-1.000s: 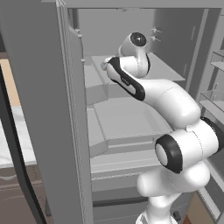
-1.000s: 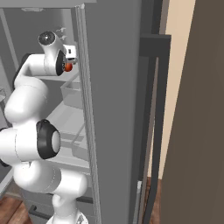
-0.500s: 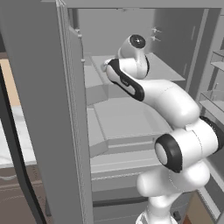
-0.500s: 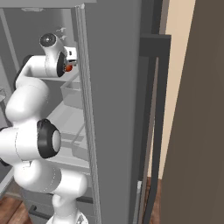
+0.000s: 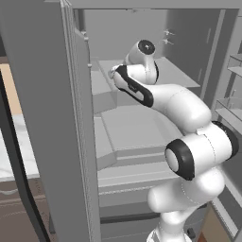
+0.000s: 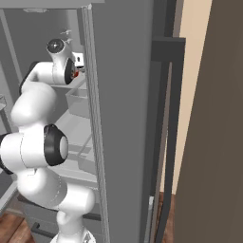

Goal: Pick the apple and banana from the fridge and place them inside the tupperware on the counter.

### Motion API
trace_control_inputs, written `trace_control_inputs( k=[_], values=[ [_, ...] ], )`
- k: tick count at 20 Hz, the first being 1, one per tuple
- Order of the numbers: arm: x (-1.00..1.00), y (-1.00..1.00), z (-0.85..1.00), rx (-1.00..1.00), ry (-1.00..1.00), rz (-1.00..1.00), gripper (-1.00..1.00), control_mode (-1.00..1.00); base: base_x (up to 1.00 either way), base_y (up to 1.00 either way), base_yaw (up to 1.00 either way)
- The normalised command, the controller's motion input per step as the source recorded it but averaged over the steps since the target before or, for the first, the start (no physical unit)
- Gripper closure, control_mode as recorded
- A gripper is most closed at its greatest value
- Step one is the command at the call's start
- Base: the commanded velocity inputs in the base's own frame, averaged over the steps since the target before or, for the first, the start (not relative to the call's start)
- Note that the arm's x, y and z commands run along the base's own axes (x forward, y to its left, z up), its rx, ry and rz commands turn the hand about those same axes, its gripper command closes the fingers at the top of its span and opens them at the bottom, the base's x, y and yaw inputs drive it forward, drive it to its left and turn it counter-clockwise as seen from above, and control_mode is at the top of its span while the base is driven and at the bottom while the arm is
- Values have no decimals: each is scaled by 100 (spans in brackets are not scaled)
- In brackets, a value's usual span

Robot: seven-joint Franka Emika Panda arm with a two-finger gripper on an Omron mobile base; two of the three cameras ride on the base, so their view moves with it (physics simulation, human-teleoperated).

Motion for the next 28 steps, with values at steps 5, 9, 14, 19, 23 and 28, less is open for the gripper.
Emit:
trace_control_inputs(
  k=[5,9,14,19,23,28],
  values=[
    [21,6,-14,0,3,0,-100,-100,0,0,0],
    [21,11,-14,0,6,0,100,-100,0,0,0],
    [1,3,-20,0,0,0,100,-100,0,0,0],
    [-36,13,-19,-1,-1,0,100,-100,0,0,0],
    [-71,1,0,0,-25,-3,100,-100,0,0,0],
    [-82,-1,20,0,-30,-1,100,-100,0,0,0]
  ],
)
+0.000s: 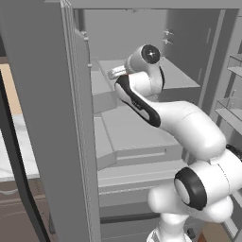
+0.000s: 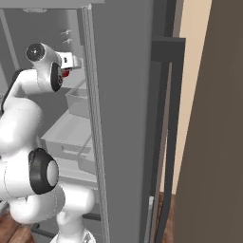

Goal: Pick the apple and banana from the fridge and place them inside the tupperware on the counter.

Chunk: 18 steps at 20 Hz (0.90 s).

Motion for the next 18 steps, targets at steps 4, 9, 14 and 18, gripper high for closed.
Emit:
trace_control_inputs(
  k=[4,9,14,18],
  values=[
    [-89,-9,22,0,-6,0,100,-100,0,0,0],
    [-78,-20,40,5,5,-2,100,-100,0,0,0],
    [-90,-23,26,9,1,0,100,-100,0,0,0],
    [-99,-23,12,12,0,0,100,-100,0,0,0]
  ],
)
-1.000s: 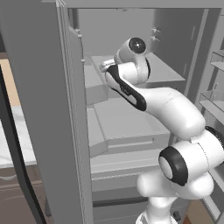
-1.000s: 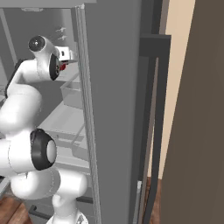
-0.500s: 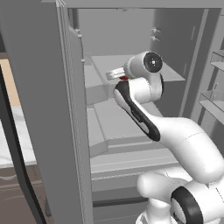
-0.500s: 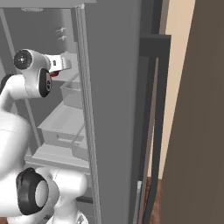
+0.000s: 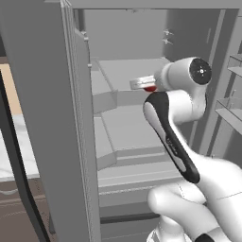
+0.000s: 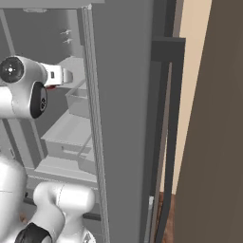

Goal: Pick the apple and banana from the fridge and place them inside the tupperware on the counter.

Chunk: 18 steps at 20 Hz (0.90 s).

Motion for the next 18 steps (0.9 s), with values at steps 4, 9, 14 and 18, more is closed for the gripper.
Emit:
trace_control_inputs(
  k=[4,9,14,18],
  values=[
    [-100,-26,16,11,0,-1,100,-100,0,0,0],
    [-87,-22,14,10,4,-4,100,-100,0,0,0],
    [-81,-17,29,3,14,-7,100,-100,0,0,0],
    [-80,-16,32,0,23,-7,100,-100,0,0,0]
  ],
)
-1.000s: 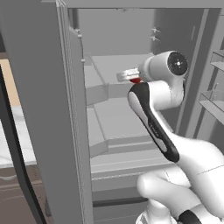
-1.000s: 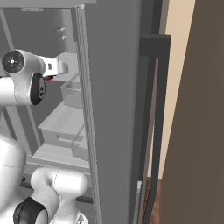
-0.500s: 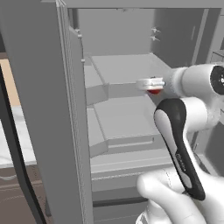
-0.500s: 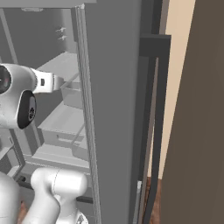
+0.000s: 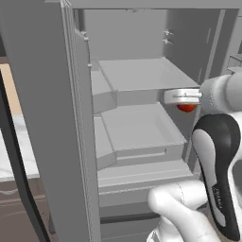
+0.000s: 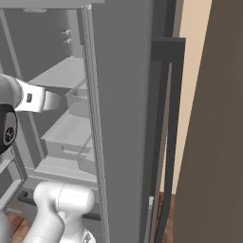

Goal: Pick the apple and banana from the fridge and place them inside the tupperware on the counter.

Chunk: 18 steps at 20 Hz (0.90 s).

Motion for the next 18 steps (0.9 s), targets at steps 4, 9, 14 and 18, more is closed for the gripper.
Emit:
trace_control_inputs(
  k=[4,9,14,18],
  values=[
    [-39,-7,13,0,11,-4,100,100,-42,-6,-4],
    [0,0,0,0,0,0,100,100,-98,-2,-6],
    [0,0,0,0,0,0,100,100,-100,1,-7],
    [0,0,0,0,0,0,100,100,-95,42,-3]
  ],
)
